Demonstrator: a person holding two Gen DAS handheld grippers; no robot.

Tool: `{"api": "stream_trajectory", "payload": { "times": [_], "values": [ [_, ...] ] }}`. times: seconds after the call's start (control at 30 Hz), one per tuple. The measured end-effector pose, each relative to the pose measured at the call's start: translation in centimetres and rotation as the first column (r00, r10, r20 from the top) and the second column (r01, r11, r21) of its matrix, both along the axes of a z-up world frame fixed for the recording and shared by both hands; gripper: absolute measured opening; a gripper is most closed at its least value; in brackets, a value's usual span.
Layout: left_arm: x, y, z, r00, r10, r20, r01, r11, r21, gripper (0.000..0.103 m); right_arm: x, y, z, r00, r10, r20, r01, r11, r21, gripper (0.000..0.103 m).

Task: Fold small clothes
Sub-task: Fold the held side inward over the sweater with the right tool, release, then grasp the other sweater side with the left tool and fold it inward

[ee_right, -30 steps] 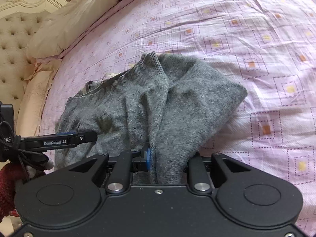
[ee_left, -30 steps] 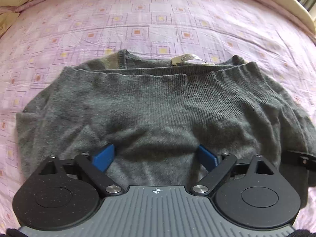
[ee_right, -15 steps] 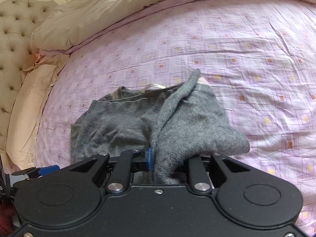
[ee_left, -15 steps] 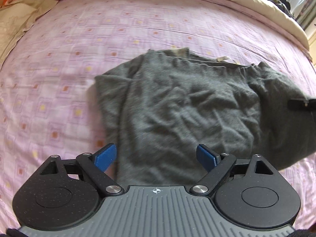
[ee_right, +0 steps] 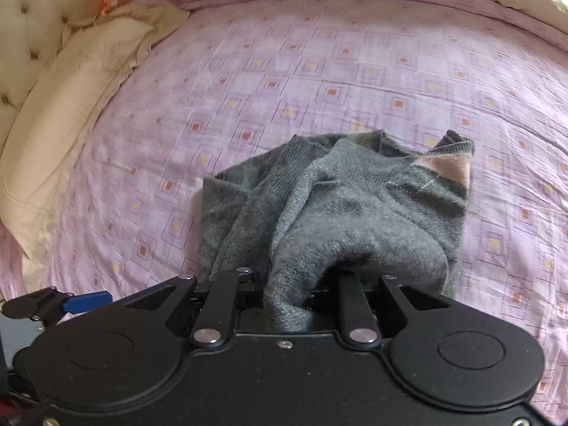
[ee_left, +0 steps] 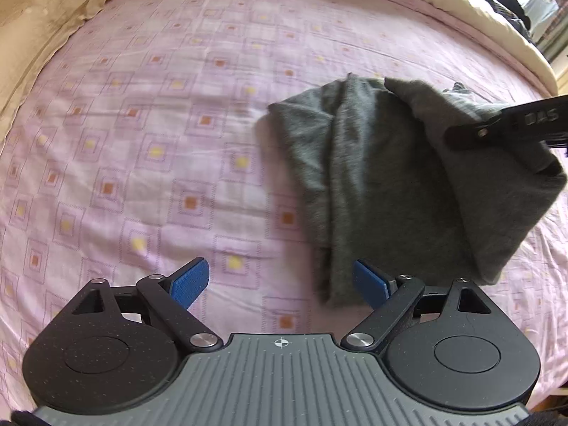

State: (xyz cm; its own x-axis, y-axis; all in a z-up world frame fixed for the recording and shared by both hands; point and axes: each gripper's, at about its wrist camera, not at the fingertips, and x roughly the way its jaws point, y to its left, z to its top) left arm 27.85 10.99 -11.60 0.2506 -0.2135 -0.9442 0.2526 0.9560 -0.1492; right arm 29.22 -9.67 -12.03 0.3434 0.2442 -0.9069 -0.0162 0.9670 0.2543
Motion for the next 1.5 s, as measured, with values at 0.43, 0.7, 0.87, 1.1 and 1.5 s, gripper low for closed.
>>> {"api": "stream_trajectory", "payload": {
  "times": [0.43,0.7,0.87,1.1,1.5],
  "values": [
    [0.0,3.7,-1.6,0.996,0.064,-0.058,-0.065,0.998,-0.011,0.089,0.0,7.0,-1.4,0.988,0.151,0.031,-0.151,0.988,-0.015,0.062],
    [0.0,3.6,-1.6,0.998,0.036,-0.059,-0.036,0.999,-0.002,0.089,-2.1,7.3,2.9,0.942,0.183,0.281,-0.204,0.978,0.049,0.066],
    [0.8,2.9,-0.8,0.999,0.015,-0.034,-0.016,1.0,-0.016,0.089,-4.0,3.7,3.3,0.958,0.074,0.278,-0.087,0.996,0.034,0.067],
    [3.9,1.1,0.0,1.0,0.002,-0.011,-0.003,0.998,-0.065,0.089,-8.4,2.2,1.7,0.972,0.127,0.199,-0.115,0.991,-0.071,0.067],
    [10.0,-2.3,-1.1,0.998,-0.034,-0.06,0.022,0.98,-0.195,0.088,-13.4,12.5,-2.0,0.792,0.577,0.2,-0.437,0.765,-0.473,0.061]
  ]
}}
